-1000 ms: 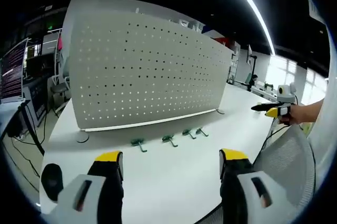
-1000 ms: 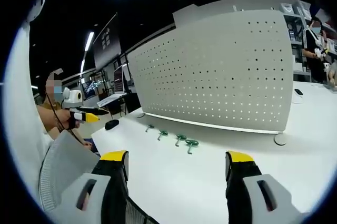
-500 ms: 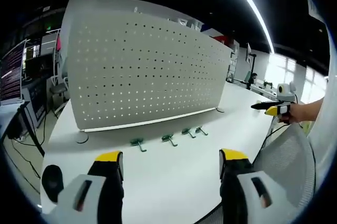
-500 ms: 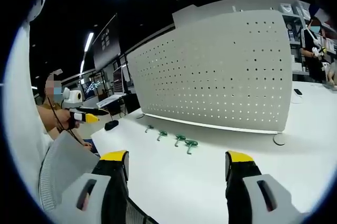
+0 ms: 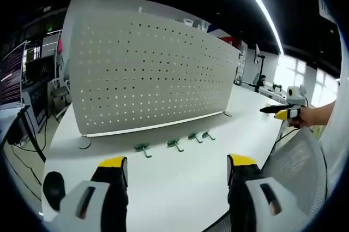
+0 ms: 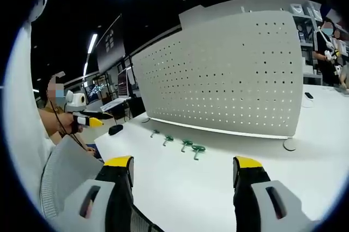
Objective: Insert the hook assembly into the mounting plate slot until the hook locks in place.
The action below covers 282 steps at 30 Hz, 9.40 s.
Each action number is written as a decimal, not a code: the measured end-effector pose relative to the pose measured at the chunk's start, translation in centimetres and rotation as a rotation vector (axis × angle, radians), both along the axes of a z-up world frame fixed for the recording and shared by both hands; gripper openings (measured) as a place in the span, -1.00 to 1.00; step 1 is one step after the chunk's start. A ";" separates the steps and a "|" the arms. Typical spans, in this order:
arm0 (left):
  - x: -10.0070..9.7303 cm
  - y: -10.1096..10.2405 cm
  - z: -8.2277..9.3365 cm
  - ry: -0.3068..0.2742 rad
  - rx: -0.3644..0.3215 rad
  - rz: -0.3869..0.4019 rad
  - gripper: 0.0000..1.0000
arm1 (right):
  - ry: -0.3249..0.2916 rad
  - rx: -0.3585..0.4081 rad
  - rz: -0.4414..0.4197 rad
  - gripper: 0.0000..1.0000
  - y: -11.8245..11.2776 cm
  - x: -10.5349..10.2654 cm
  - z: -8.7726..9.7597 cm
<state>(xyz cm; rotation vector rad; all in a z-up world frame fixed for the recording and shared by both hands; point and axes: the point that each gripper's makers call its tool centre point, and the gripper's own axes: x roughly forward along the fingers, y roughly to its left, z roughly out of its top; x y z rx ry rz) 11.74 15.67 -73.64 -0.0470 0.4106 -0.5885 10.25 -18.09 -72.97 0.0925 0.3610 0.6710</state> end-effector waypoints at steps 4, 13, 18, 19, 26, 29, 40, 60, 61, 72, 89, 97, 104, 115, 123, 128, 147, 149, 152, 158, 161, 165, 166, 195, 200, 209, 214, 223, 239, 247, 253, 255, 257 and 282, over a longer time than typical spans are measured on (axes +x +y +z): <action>0.1 0.2 -0.1 0.001 -0.008 0.006 0.53 | -0.003 -0.003 -0.004 0.45 -0.1 -0.1 0.2; 0.2 0.0 -0.6 0.019 -0.003 -0.015 0.52 | 0.005 -0.008 -0.026 0.45 -0.7 -0.5 0.0; 0.7 -0.2 -0.3 0.020 0.008 -0.037 0.52 | 0.005 -0.002 -0.035 0.45 -0.7 -0.6 -0.1; 0.8 -0.2 -0.3 0.020 0.009 -0.039 0.52 | 0.007 -0.002 -0.035 0.45 -0.7 -0.6 -0.2; 1.1 0.3 -0.9 0.034 0.045 -0.057 0.51 | 0.011 0.003 -0.031 0.43 -0.5 -0.5 -0.5; 1.2 0.6 -1.3 0.039 0.075 -0.081 0.51 | 0.011 0.000 -0.024 0.44 -0.3 -0.4 -0.5; 2.2 0.6 -2.6 0.058 0.228 -0.166 0.53 | 0.013 -0.003 -0.017 0.41 -0.1 -0.5 -0.6; 5.2 -1.0 -3.8 0.101 0.352 -0.336 0.55 | 0.027 -0.018 -0.023 0.43 -0.1 -0.3 -0.9; 5.4 -1.1 -3.8 0.102 0.355 -0.342 0.55 | 0.029 -0.020 -0.021 0.43 -0.1 -0.4 -1.0; 7.4 -1.6 -4.7 0.107 0.428 -0.439 0.53 | 0.038 -0.025 -0.014 0.43 0.0 -0.3 -1.1; 9.4 -1.1 -7.6 0.165 0.482 -0.525 0.54 | 0.046 -0.028 -0.019 0.43 -0.2 -0.3 -1.2; 10.5 -0.9 -8.8 0.189 0.497 -0.547 0.53 | 0.055 -0.026 -0.018 0.43 0.0 -0.4 -1.5; 11.2 -1.3 -9.6 0.205 0.523 -0.578 0.53 | 0.056 -0.026 -0.017 0.43 0.0 -0.4 -1.5; 12.3 -1.2 -10.9 0.223 0.594 -0.638 0.53 | 0.057 -0.022 -0.019 0.42 0.0 -0.6 -1.5; 12.9 -1.8 -12.2 0.240 0.644 -0.684 0.53 | 0.063 -0.014 -0.020 0.42 0.1 -0.5 -1.5; 13.5 -2.1 -12.6 0.249 0.662 -0.715 0.50 | 0.066 -0.014 -0.022 0.42 0.0 -0.5 -1.6; 13.6 -2.0 -14.4 0.280 0.756 -0.852 0.43 | 0.074 -0.009 -0.034 0.41 -0.1 -0.6 -1.8; 13.5 -2.0 -14.5 0.284 0.759 -0.862 0.42 | 0.076 -0.009 -0.035 0.41 -0.1 -0.6 -1.8; 13.6 -2.3 -14.5 0.288 0.746 -0.860 0.41 | 0.081 -0.005 -0.040 0.40 -0.2 -0.7 -1.9; 13.4 -2.3 -14.5 0.288 0.738 -0.879 0.36 | 0.077 0.000 -0.046 0.40 -0.3 -0.6 -1.8; 13.4 -2.3 -14.4 0.282 0.735 -0.885 0.33 | 0.077 0.007 -0.048 0.40 -0.4 -0.7 -1.7; 13.4 -2.3 -14.3 0.280 0.733 -0.889 0.22 | 0.076 0.011 -0.050 0.39 -0.4 -0.7 -1.7; 13.4 -2.2 -14.3 0.281 0.731 -0.886 0.19 | 0.075 0.013 -0.049 0.39 -0.3 -0.7 -1.6; 14.8 -1.3 -14.2 0.330 0.731 -0.782 -0.36 | 0.061 0.022 -0.048 0.35 -0.5 -0.7 -1.4; 14.9 -1.3 -14.2 0.338 0.730 -0.769 -0.43 | 0.065 0.017 -0.044 0.34 -0.5 -0.8 -1.6; 15.6 -1.2 -14.2 0.351 0.731 -0.711 -0.65 | 0.062 0.014 -0.043 0.34 -0.4 -0.7 -1.4; 15.7 -1.2 -14.3 0.342 0.741 -0.699 -0.74 | 0.062 0.013 -0.043 0.34 -0.4 -0.8 -1.4; 15.9 -1.2 -14.2 0.338 0.754 -0.685 -0.88 | 0.063 0.011 -0.043 0.33 -0.5 -0.8 -1.5; 16.0 -1.2 -14.2 0.331 0.764 -0.680 -0.94 | 0.064 0.011 -0.045 0.33 -0.5 -0.8 -1.5; 16.1 -1.1 -14.2 0.305 0.770 -0.694 -0.95 | 0.064 0.013 -0.047 0.33 -0.5 -0.8 -1.5; 15.9 -1.3 -13.8 0.290 0.743 -0.683 -0.97 | 0.059 0.013 -0.057 0.33 -0.8 -0.7 -1.3; 15.8 -1.6 -13.3 0.276 0.704 -0.668 -0.97 | 0.056 0.013 -0.058 0.32 -0.9 -0.7 -1.3; 16.2 -2.0 -12.8 0.242 0.664 -0.657 -0.97 | 0.056 0.016 -0.063 0.32 -1.1 -0.7 -1.3; 16.2 -5.5 -5.4 0.031 0.388 -0.477 -0.97 | 0.027 0.044 -0.062 0.33 -0.9 0.0 -0.3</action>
